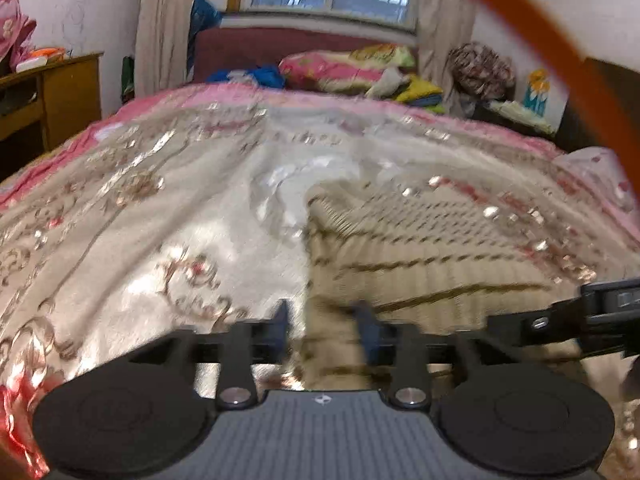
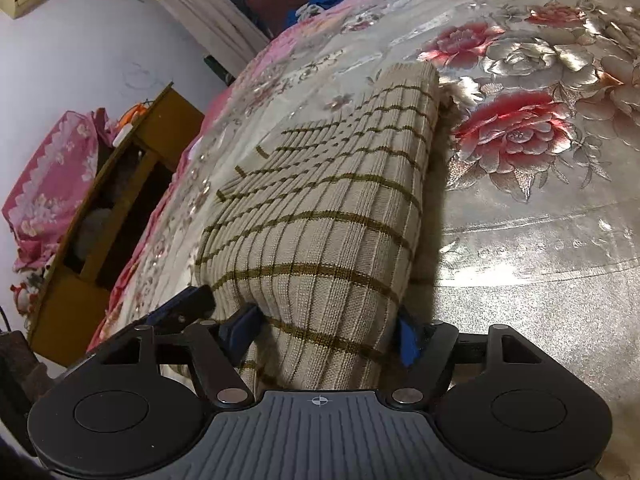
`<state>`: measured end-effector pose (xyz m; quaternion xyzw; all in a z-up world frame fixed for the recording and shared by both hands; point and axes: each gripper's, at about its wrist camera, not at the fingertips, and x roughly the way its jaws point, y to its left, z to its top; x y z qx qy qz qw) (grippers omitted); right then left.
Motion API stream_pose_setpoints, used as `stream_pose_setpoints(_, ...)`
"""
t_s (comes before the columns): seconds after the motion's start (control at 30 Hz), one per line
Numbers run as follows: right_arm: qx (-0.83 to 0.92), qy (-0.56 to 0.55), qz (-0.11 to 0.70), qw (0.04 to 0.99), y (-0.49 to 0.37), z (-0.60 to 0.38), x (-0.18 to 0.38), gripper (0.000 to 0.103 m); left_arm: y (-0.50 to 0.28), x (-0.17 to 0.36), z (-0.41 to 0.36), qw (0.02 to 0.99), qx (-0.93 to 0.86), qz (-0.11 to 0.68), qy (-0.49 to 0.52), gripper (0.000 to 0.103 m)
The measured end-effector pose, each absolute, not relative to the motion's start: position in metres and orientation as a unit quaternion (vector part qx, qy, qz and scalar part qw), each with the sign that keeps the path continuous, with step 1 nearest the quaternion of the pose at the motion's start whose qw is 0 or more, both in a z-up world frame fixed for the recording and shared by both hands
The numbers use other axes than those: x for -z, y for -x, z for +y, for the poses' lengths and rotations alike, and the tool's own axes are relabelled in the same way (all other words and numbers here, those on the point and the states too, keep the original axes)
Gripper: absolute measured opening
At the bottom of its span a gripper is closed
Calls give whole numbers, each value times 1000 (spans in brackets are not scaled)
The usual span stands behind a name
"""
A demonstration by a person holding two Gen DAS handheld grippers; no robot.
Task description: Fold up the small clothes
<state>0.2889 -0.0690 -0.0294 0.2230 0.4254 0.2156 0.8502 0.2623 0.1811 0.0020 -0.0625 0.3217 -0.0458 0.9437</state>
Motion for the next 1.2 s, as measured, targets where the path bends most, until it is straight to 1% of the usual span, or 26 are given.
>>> stream_pose_setpoints(0.07,-213,-219,430,850,-288,-72,29,49,-262,5,192,935,58,335,106,54)
stream_pose_setpoints(0.1,-213,-222,432,848,-288,-74,29,44,-261,7,198,929,63,339,131,53)
stream_pose_setpoints(0.13,-215,-231,435,843,-288,-78,30,38,-260,9,200,927,68,341,144,49)
stream_pose_setpoints(0.17,-218,-238,437,839,-287,-82,31,34,-258,9,199,926,71,341,147,47)
stream_pose_setpoints(0.2,-222,-242,439,837,-286,-85,31,33,-256,9,195,924,78,344,146,40)
stream_pose_setpoints(0.27,-226,-241,438,836,-282,-89,30,30,-253,7,186,924,82,347,137,36)
stream_pose_setpoints(0.4,-226,-235,439,837,-268,-100,23,29,-241,2,172,916,112,358,143,32)
stream_pose_setpoints(0.6,-196,-214,455,842,-225,-149,15,30,-204,7,126,893,186,388,135,32)
stream_pose_setpoints(0.67,-187,-197,462,844,-211,-164,13,34,-194,8,111,889,198,395,120,32)
stream_pose_setpoints(0.8,-173,-184,448,857,-188,-188,0,35,-184,-11,106,896,189,392,90,32)
stream_pose_setpoints(0.87,-169,-178,423,872,-179,-195,-12,35,-181,-30,106,911,174,368,70,32)
stream_pose_setpoints(0.97,-172,-158,376,896,-172,-191,-28,35,-187,-55,99,931,158,326,48,32)
stream_pose_setpoints(1.03,-187,-151,361,901,-175,-180,-33,35,-202,-64,91,935,158,312,49,32)
stream_pose_setpoints(1.1,-209,-150,363,896,-181,-166,-30,35,-222,-63,82,939,154,304,44,32)
stream_pose_setpoints(1.13,-216,-148,367,893,-184,-160,-27,33,-231,-60,79,940,150,303,39,32)
stream_pose_setpoints(1.2,-225,-141,372,890,-188,-147,-20,33,-251,-48,73,940,143,309,31,32)
